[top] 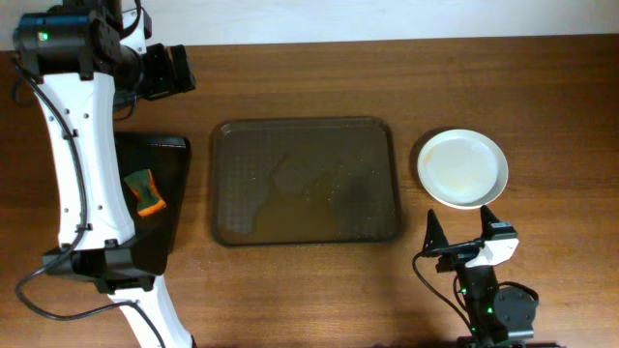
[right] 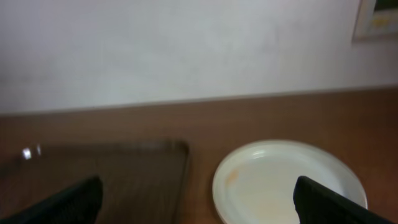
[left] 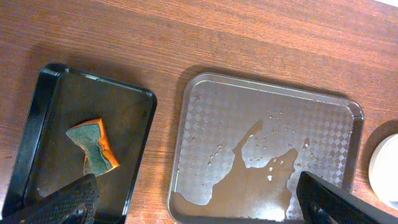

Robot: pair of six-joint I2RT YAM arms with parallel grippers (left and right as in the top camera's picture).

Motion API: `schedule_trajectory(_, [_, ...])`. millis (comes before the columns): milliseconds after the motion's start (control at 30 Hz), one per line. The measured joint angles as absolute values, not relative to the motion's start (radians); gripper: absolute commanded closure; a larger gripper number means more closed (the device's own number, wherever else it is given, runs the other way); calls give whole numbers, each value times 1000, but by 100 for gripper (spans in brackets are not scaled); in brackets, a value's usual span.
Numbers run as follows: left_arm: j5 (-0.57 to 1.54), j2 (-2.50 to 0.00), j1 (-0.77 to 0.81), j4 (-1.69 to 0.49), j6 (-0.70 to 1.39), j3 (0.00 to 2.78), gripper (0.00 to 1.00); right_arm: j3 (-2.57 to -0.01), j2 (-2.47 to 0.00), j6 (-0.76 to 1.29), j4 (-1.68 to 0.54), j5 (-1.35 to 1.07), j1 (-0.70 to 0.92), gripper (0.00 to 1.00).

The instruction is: Clean dirty plates on tray and stack at the side

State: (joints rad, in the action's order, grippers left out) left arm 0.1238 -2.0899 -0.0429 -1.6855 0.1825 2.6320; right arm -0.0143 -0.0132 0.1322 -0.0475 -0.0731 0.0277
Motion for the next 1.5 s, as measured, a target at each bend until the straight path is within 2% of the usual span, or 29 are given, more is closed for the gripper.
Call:
schedule_trajectory(567, [112,-2090,-43,-1684,183,2632,0,-14,-15,132,-70,-73,28,2])
schedule_trajectory(633, [96,-2057,-43,-1586,182,2560,1,-14,-15,132,-71,-73,28,2])
schedule_trajectory(733, [78,-1802,-43,-1201,179,2109,0,-14,-19,133,-71,-73,28,2])
schedule_trajectory(800, [14,-1516,-42,-949,179,1685,1,-14,-22,132,-67,-73,28,2])
schedule_trajectory(1000, [-64,-857,-42,-422,178,745,1,-12,-22,133,-70,-73,28,2])
schedule_trajectory(1100, [-68,-566,-42,-203,149,467,0,-13,-23,132,-70,-73,28,1])
schedule_trajectory(1200, [-68,-338,-42,-106,102,295,0,-13,-22,132,-70,-73,28,2])
schedule_trajectory(1367, [-68,-175,-42,58,70,77,1,-13,-23,132,-70,-73,28,2])
schedule_trajectory(1500, [-64,-123,-42,38,70,21,1,-13,-22,133,-70,-73,28,2])
